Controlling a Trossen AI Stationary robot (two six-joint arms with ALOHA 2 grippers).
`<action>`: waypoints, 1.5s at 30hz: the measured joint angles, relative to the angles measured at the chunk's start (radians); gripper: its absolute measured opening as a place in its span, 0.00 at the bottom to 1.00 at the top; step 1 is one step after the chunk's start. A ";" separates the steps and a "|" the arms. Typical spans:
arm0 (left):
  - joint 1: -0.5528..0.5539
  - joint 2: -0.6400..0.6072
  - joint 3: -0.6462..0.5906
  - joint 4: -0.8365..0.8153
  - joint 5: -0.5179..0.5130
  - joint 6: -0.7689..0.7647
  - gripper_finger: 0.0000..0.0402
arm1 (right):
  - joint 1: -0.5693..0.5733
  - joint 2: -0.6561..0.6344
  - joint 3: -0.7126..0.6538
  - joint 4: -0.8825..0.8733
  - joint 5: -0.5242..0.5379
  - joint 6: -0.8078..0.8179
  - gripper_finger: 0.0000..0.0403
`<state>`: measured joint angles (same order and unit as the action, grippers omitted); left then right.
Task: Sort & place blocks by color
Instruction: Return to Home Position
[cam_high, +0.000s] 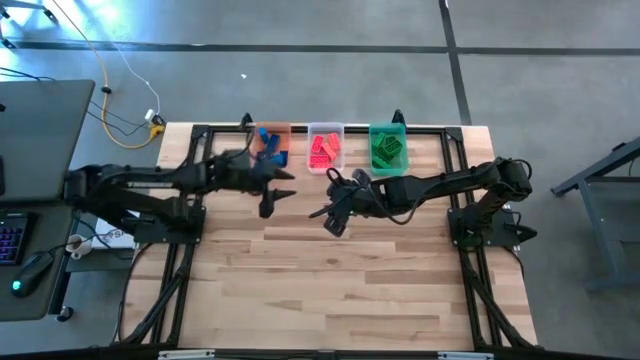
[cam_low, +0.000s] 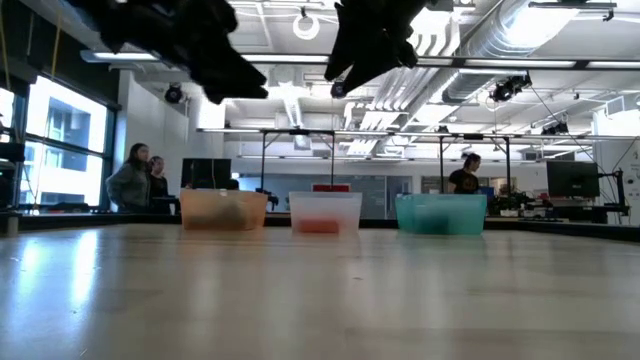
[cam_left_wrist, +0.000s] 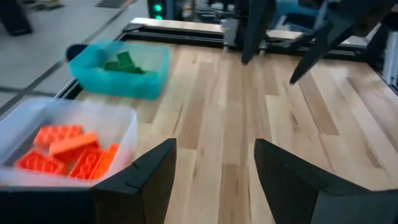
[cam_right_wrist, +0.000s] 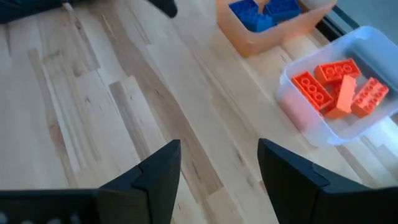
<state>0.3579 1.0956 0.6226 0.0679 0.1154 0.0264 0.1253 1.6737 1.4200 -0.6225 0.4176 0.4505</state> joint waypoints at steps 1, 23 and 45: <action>-0.018 -0.026 -0.022 0.002 -0.027 -0.018 0.50 | 0.000 0.000 0.000 0.011 0.000 -0.007 0.50; -0.308 -0.561 -0.482 0.165 -0.059 -0.068 0.50 | -0.052 -0.082 0.000 0.046 0.011 -0.130 0.50; -0.307 -0.869 -0.612 0.174 -0.040 -0.012 0.50 | -0.059 -0.728 -0.482 0.181 0.193 -0.111 0.50</action>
<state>0.0505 0.2262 0.0105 0.2424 0.0750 0.0145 0.0661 0.9457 0.9383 -0.4415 0.6107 0.3397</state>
